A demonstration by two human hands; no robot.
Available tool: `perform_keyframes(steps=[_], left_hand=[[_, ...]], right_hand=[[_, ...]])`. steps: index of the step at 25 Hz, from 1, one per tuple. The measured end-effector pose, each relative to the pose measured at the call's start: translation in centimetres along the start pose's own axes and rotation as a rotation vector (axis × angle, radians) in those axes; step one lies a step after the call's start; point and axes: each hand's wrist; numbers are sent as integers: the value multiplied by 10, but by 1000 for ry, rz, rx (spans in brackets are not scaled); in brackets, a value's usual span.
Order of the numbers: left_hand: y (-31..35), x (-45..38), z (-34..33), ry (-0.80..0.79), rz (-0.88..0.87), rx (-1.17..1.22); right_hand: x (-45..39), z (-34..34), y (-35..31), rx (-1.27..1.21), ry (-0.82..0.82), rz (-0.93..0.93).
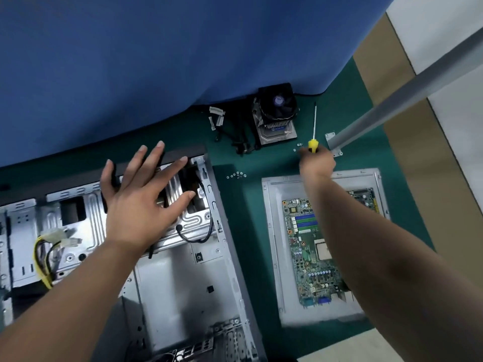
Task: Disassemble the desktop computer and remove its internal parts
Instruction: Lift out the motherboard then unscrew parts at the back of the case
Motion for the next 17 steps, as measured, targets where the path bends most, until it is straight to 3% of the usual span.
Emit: perform_keyframes(steps=[6, 10, 17], left_hand=[[-2, 0, -5, 68, -28, -9], [-3, 0, -7, 89, -34, -7], [-4, -1, -8, 95, -28, -1]], right_hand=[[-2, -4, 4, 13, 6, -7], [22, 2, 10, -149, 28, -16], [89, -33, 20, 175, -319, 333]])
Point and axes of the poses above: each hand's wrist, its own x-axis away from the middle knuckle, its own z-axis out of the back of the hand, y = z × x, and after that the axes turned 1 degree about -y, right-handed
